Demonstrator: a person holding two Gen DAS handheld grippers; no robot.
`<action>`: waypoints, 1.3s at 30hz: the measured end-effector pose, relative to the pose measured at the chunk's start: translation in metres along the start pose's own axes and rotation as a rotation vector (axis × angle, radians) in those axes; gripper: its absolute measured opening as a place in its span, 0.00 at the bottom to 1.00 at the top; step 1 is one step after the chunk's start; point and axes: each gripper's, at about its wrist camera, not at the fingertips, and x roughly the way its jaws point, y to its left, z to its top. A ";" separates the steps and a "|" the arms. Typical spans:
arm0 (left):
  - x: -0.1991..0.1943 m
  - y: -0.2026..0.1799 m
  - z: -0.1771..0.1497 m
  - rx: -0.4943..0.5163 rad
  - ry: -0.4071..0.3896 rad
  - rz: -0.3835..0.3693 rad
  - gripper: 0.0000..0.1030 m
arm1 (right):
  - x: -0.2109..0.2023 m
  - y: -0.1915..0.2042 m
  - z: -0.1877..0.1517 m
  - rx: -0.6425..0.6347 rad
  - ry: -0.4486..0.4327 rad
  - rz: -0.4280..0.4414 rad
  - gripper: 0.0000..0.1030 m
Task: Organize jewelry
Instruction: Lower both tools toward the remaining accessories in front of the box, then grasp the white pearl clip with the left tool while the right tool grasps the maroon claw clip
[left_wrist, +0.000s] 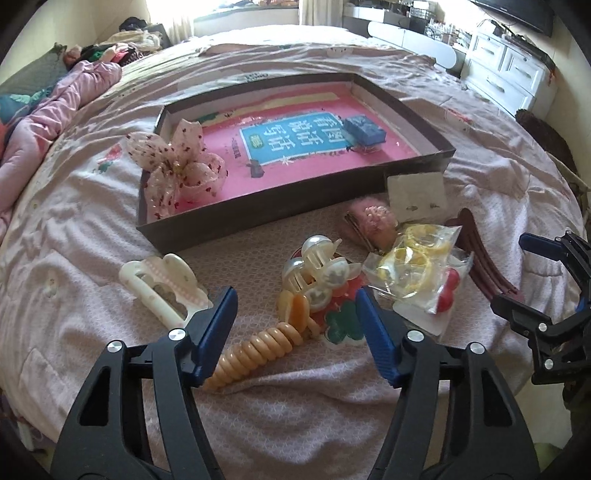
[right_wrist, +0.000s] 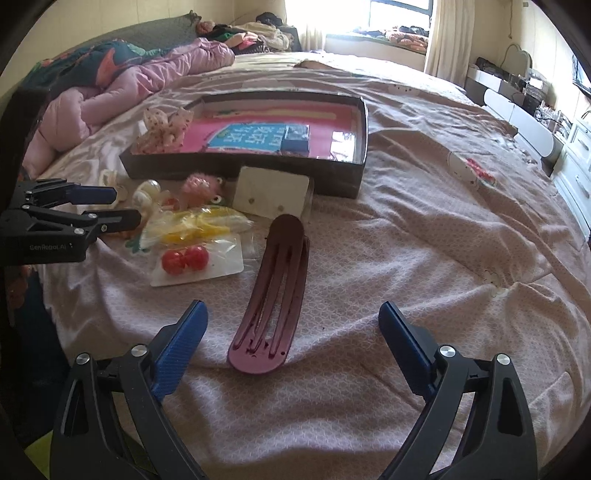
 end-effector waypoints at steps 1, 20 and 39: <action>0.002 0.000 0.001 0.002 0.003 0.003 0.54 | 0.003 0.000 0.000 -0.002 0.003 -0.004 0.82; 0.037 -0.008 0.022 0.034 0.069 -0.074 0.41 | 0.035 -0.016 0.017 0.028 0.010 -0.016 0.48; 0.013 0.005 0.028 -0.044 -0.019 -0.137 0.28 | 0.003 -0.045 0.023 0.101 -0.055 0.058 0.29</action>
